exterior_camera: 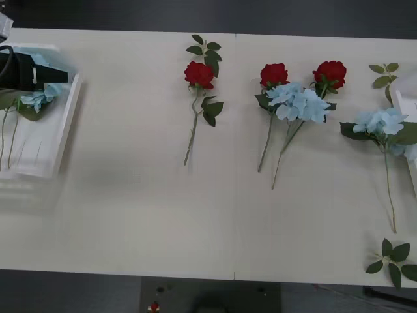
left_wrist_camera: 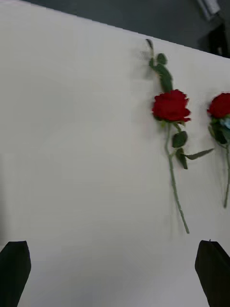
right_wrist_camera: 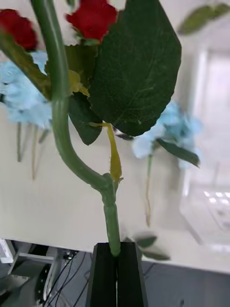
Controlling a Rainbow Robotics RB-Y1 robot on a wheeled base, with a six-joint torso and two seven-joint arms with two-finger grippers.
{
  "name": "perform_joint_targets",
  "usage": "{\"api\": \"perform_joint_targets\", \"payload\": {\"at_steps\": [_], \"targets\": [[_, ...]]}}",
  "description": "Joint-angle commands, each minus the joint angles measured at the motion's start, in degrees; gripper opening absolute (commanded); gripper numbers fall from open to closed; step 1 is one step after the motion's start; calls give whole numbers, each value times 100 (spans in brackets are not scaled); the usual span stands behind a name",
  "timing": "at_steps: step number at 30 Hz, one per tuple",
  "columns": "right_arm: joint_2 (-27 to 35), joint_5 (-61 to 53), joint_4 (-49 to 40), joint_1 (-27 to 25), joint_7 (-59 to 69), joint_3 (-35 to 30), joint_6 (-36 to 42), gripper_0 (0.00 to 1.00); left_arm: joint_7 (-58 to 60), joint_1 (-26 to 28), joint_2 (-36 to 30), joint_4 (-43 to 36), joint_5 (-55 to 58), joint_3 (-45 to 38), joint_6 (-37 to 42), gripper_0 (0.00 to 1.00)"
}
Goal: Put the red flowers into the right box and the blue flowers into the left box
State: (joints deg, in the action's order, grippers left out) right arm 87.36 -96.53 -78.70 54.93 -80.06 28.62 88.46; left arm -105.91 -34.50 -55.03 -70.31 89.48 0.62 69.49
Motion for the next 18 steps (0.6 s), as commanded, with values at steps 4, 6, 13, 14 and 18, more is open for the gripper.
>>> {"api": "perform_joint_targets", "payload": {"at_steps": [4,6,13,14,18], "targets": [[185,381,1410,70,-44,-120,409,0,950,-57,1,-449,-502,193,-410,100],[27,855,1797,70,-123,-120,427,0,1266,-57,45,-651,-643,527,-859,100],[-597,2428,2509,-167,-370,-111,-320,0,2242,-338,326,-1081,-1381,1467,-1658,100],[-676,2578,2588,-246,-396,-120,-496,0,2365,-409,414,-1099,-1522,1529,-1658,100],[-966,3448,2684,-589,-888,-120,-1270,0,2910,-769,730,-1108,-2119,1968,-1658,100]]}}
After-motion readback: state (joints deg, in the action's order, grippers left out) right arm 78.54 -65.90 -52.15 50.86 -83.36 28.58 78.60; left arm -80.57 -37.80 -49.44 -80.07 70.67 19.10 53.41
